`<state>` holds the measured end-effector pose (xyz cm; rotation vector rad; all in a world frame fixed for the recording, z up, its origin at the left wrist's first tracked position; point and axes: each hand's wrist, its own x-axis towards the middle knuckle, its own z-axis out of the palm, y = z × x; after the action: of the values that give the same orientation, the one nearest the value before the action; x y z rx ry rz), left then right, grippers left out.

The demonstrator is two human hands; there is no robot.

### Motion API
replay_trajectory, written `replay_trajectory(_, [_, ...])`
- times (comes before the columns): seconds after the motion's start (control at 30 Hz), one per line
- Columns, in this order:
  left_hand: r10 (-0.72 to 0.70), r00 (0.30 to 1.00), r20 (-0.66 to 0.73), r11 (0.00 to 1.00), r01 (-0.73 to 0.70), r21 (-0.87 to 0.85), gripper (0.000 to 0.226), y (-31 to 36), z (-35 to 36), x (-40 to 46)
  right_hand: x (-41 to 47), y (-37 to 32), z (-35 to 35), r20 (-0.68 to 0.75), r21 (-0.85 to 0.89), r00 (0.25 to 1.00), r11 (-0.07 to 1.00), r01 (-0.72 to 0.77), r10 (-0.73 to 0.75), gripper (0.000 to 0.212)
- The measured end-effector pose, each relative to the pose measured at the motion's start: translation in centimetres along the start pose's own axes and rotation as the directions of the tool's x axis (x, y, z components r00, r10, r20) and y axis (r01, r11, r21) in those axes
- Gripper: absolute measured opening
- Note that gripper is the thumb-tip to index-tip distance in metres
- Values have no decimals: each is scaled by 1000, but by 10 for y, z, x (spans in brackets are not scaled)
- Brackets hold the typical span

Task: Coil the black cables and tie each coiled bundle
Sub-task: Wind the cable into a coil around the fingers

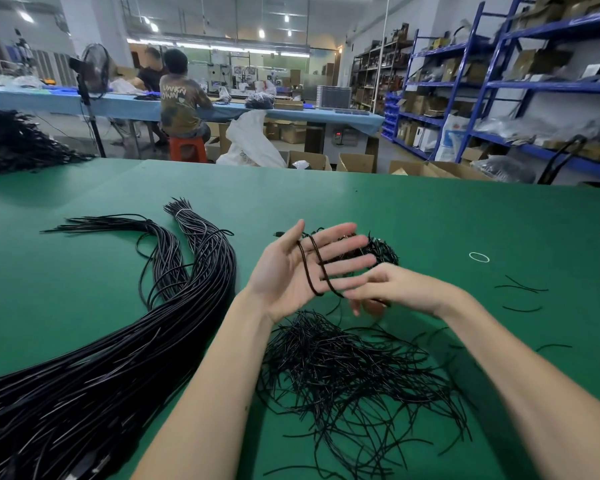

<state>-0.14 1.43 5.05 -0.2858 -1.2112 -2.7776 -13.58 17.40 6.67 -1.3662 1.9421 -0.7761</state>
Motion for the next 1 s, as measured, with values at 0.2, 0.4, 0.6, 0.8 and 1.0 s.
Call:
replay_trajectory(0.2, [-282, 958, 54, 939, 264, 220, 68, -5, 7, 1, 20, -26, -34, -169, -218, 983, 970, -106, 70, 37])
replay_trajectory(0.4, [-268, 914, -306, 790, 390, 472, 67, -10, 7, 11, 38, -61, -26, -420, -538, 904, 778, -323, 84, 35])
replay_trajectory(0.6, [38, 909, -414, 895, 153, 420, 60, -9, 1, 18, 29, -54, 15, -599, -177, 801, 971, -159, 22, 14])
replay_trajectory(0.8, [126, 917, -379, 989, -147, -28, 61, 8, -6, 8, 18, -19, 46, -508, 110, 860, 994, 8, 50, 36])
replay_trajectory(1.0, [147, 973, -179, 983, -164, -85, 61, 7, -3, 4, 9, 6, 44, -425, 97, 903, 995, -15, 55, 59])
